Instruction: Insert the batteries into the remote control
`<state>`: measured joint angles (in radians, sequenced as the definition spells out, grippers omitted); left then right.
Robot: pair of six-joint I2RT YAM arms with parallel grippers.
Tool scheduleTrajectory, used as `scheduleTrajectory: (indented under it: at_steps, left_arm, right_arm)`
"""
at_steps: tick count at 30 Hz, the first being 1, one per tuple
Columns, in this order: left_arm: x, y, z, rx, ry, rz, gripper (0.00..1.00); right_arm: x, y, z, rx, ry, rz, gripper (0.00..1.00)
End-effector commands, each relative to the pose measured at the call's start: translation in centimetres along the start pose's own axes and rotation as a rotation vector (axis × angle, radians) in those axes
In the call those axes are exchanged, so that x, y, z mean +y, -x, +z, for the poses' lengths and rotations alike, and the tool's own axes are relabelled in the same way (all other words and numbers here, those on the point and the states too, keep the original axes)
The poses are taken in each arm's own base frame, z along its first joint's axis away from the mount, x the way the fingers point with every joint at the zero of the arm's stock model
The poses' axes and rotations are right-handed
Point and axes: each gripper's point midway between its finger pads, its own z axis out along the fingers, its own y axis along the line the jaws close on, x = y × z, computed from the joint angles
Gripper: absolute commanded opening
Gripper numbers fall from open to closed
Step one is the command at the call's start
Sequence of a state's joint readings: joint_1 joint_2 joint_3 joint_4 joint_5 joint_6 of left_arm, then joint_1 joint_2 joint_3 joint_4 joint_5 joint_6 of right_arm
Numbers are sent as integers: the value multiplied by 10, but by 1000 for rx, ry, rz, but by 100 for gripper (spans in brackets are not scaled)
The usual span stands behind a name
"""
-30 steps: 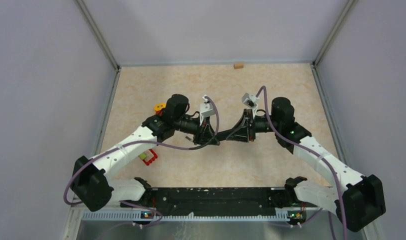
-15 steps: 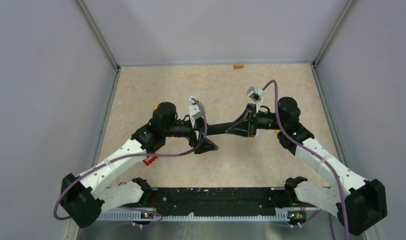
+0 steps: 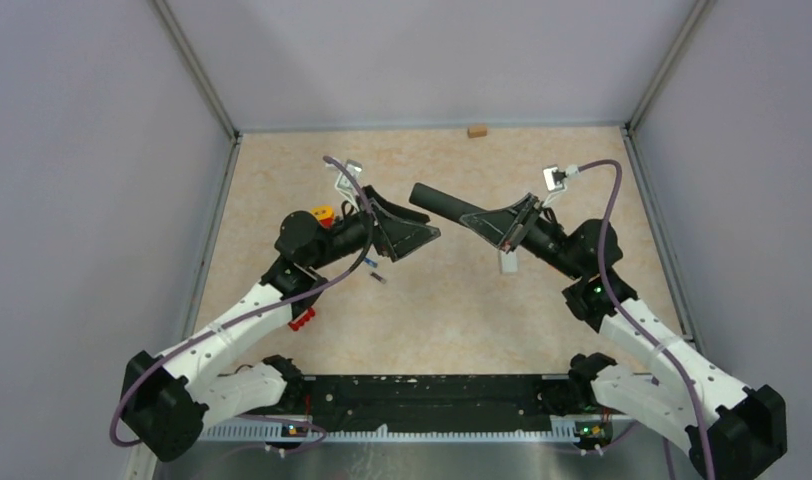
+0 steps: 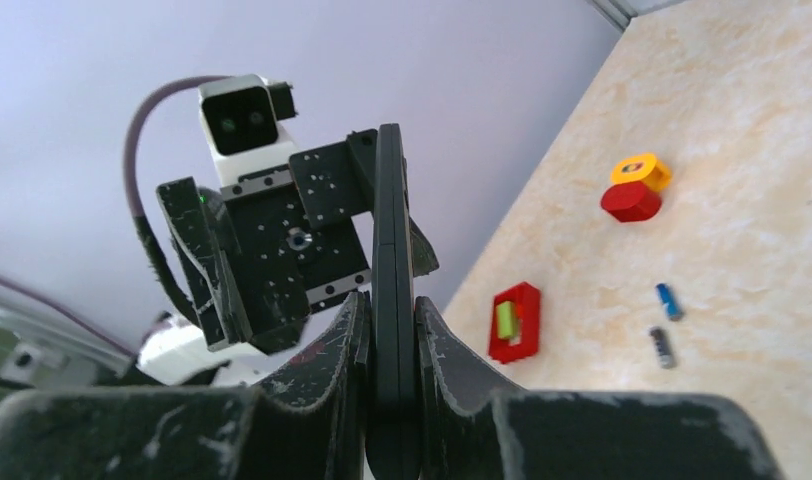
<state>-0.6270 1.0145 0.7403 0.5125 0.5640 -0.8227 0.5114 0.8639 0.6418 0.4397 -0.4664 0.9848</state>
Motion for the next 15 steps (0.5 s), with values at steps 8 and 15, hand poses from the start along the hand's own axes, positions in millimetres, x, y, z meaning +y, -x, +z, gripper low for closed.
scheduleTrajectory:
  at_steps: [8, 15]
  left_arm:
    - [-22, 45, 18, -191, -107, -127, 81]
    - [-13, 50, 21, -232, -80, -150, 71]
  right_arm:
    - [23, 20, 14, -200, 40, 310, 0]
    - [22, 5, 21, -152, 81, 376, 0]
